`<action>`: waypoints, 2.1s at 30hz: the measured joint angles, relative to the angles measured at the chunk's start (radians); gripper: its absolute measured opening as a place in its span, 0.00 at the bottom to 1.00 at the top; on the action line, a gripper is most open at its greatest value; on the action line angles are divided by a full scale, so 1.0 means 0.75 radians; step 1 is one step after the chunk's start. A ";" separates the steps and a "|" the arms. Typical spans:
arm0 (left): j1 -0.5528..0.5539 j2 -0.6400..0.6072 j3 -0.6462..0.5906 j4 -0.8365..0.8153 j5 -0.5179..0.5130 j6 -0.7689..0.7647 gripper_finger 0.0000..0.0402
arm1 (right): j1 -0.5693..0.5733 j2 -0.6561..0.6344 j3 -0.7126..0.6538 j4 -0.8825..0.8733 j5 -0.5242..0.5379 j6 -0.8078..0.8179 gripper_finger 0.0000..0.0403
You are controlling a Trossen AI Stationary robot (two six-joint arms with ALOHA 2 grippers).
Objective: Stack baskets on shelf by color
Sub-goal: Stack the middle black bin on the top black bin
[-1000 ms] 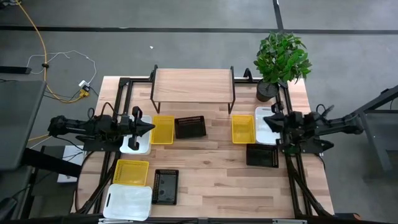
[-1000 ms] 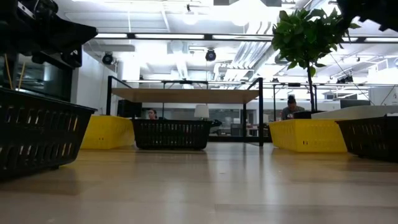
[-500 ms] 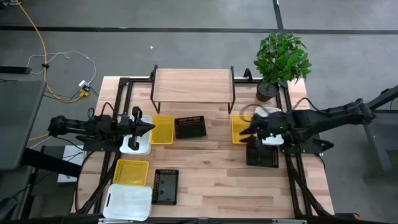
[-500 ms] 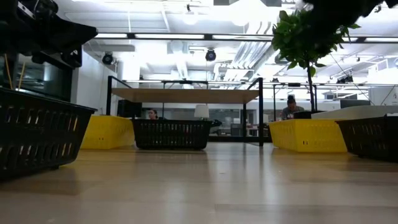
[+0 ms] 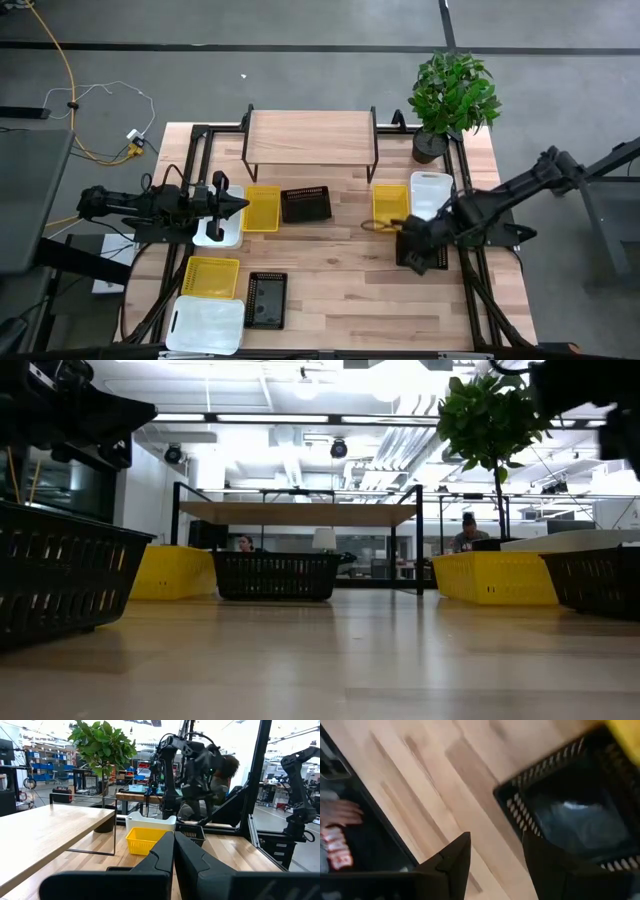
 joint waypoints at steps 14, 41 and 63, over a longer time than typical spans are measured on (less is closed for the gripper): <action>0.000 0.000 0.000 0.000 0.001 0.000 0.00 | 0.261 0.056 -0.001 -0.407 0.224 0.778 0.41; 0.000 0.000 0.000 0.001 0.001 0.000 0.00 | 0.384 0.436 -0.002 -0.578 0.237 1.096 0.41; 0.000 0.000 0.000 0.001 0.002 0.000 0.00 | 0.428 0.682 -0.047 -0.544 0.299 1.404 0.41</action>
